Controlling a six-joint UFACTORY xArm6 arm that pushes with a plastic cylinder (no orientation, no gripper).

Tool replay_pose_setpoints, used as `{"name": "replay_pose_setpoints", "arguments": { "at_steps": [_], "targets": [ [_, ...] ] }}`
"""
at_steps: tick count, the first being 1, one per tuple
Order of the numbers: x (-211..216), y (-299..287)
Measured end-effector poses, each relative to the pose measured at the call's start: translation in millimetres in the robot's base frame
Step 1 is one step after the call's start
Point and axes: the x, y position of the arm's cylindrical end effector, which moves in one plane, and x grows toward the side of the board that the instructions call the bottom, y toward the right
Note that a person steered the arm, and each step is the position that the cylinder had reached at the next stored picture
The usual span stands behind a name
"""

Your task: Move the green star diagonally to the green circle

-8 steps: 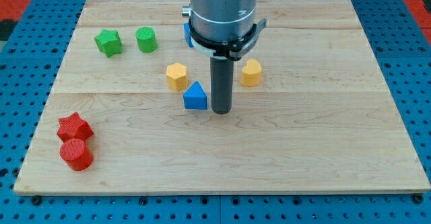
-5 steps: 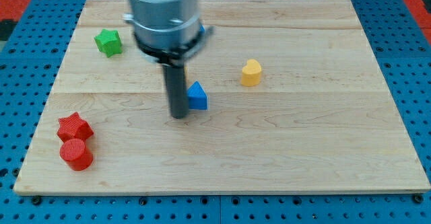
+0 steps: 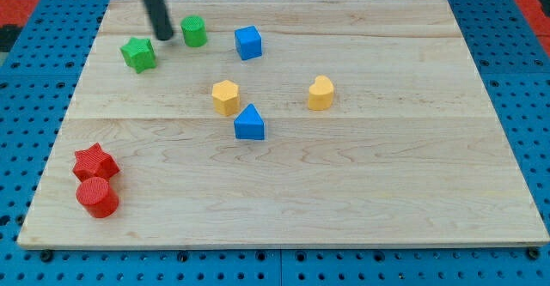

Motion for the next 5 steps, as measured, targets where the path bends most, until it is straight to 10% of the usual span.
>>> {"name": "replay_pose_setpoints", "arguments": {
  "at_steps": [1, 3, 5],
  "targets": [
    [-6, 83],
    [-19, 16],
    [-39, 195]
  ]
}}
